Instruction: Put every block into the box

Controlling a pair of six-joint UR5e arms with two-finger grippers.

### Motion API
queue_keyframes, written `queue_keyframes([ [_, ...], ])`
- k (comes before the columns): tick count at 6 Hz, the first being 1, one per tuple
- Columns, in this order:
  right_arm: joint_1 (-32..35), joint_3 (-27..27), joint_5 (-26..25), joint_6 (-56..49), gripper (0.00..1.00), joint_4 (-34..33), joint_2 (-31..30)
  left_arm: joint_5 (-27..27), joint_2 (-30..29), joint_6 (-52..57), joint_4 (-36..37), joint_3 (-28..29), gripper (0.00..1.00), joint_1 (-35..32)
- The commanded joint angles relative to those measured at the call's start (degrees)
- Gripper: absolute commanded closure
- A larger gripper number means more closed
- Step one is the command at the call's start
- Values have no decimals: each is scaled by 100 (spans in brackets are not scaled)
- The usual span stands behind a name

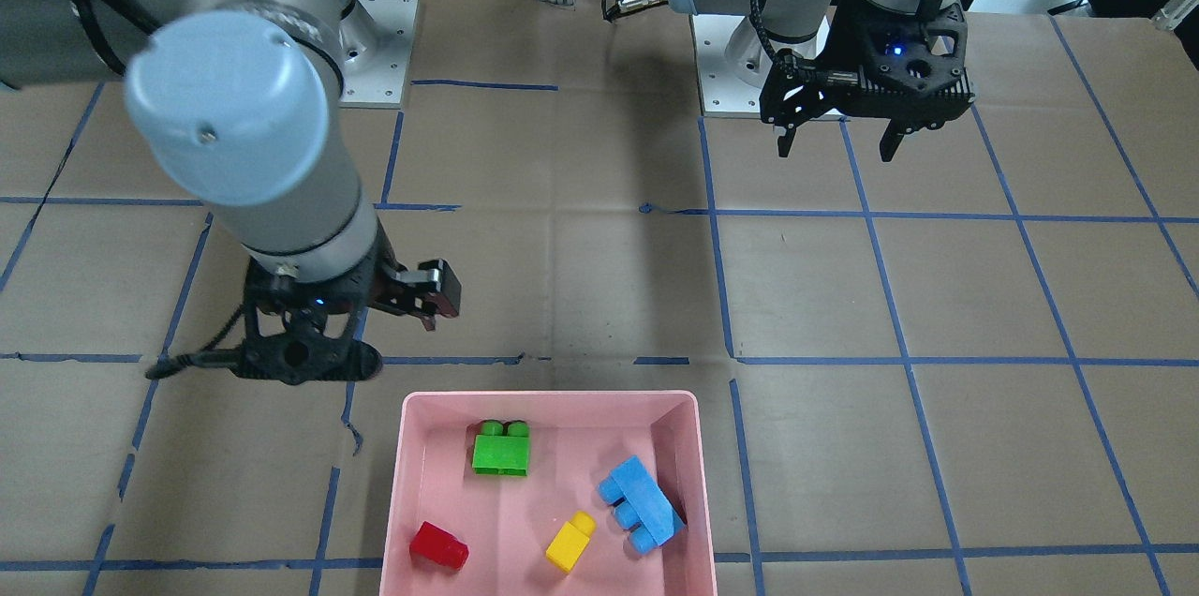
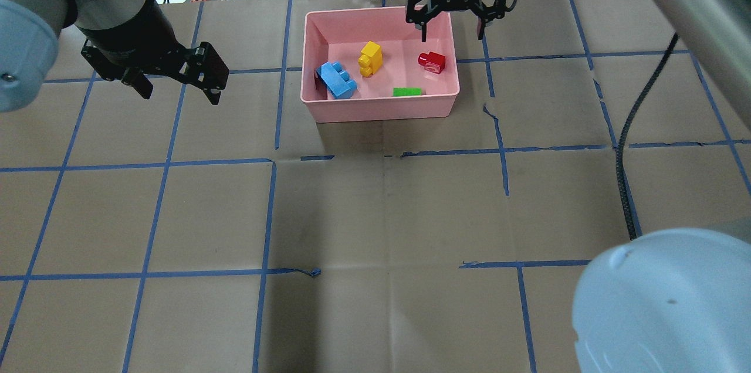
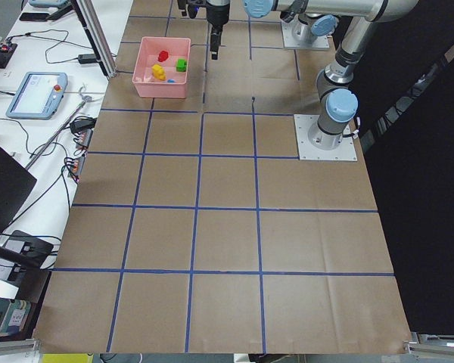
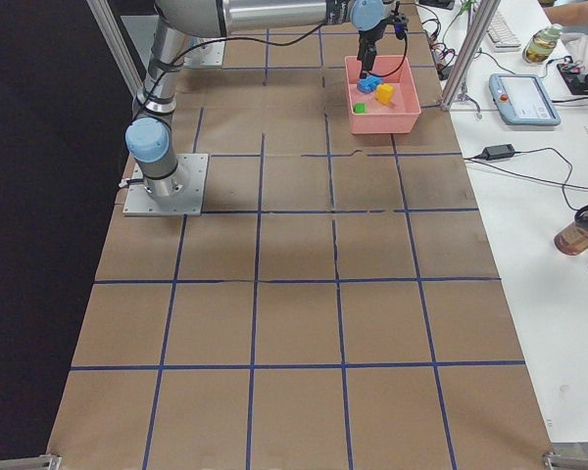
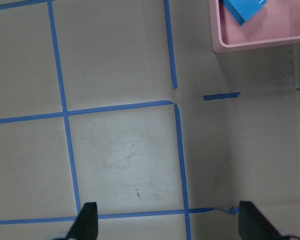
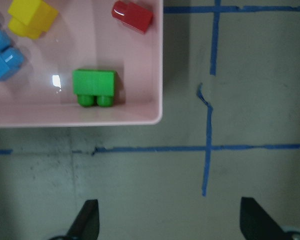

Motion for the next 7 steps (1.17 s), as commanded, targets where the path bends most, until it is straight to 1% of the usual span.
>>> queue_keyframes([
  [1, -454, 1210, 26, -580, 1, 259, -1129, -94, 16, -372, 9, -32, 1, 0],
  [2, -630, 1915, 9, -590, 1, 59, -1796, -113, 16, -382, 18, -41, 1, 0],
  [3, -684, 2331, 27, -581, 1, -100, -2203, -113, -1, -382, 26, -41, 1, 9],
  [4, -650, 2326, 18, -564, 0, -380, -2251, -113, 16, -373, 18, -59, 1, -9],
  [7, -632, 2300, 62, -511, 0, -400, -2277, -113, 16, -391, 18, -59, 1, -17],
])
